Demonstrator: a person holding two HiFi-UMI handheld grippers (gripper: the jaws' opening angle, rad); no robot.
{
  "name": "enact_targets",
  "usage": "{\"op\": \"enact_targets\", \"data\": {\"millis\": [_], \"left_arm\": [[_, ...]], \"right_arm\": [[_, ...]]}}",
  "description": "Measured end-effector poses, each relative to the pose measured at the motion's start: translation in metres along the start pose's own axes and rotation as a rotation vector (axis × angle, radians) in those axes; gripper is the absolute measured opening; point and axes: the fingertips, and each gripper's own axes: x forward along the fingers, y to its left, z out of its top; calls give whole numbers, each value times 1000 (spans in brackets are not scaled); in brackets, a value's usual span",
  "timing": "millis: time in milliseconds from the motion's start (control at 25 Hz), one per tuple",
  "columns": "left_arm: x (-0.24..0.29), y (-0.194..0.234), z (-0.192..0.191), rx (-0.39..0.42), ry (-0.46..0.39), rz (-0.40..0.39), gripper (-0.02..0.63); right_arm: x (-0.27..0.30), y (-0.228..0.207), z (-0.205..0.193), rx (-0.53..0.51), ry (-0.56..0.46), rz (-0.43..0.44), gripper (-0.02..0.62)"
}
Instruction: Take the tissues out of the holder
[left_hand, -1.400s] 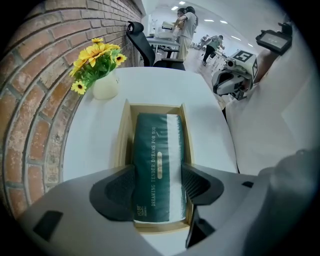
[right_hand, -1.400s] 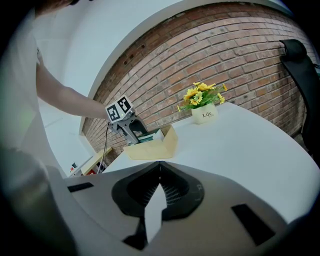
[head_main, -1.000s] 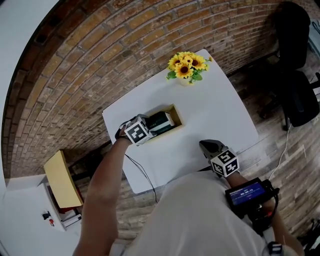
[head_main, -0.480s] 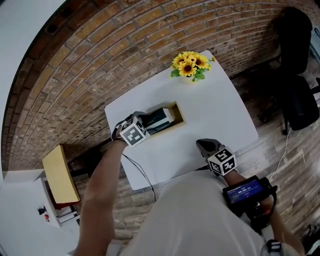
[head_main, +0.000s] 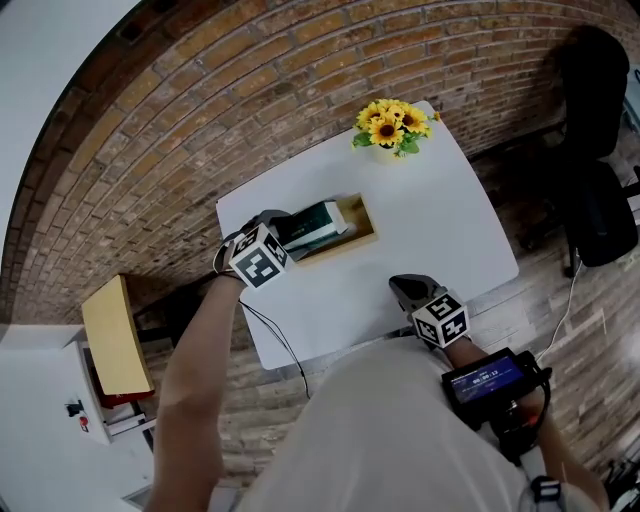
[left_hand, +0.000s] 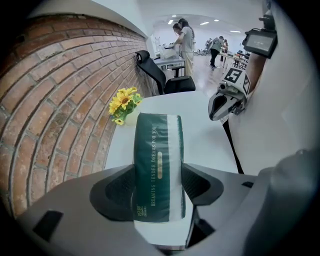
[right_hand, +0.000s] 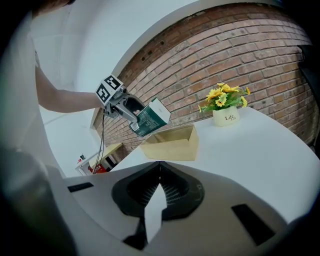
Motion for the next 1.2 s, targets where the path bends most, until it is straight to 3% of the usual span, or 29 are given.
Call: {"op": "enact_targets", "data": {"millis": [440, 720, 1200], "left_arm": [[-19, -37, -23, -30, 1, -16, 304], [-15, -86, -44, -58, 12, -60, 304], [30, -145, -74, -41, 96, -172, 304]], "right_arm": [[3, 9, 6, -4, -15, 1, 5], [-6, 12, -6, 14, -23, -16, 6], [-15, 23, -26, 21, 5, -10, 6]]}}
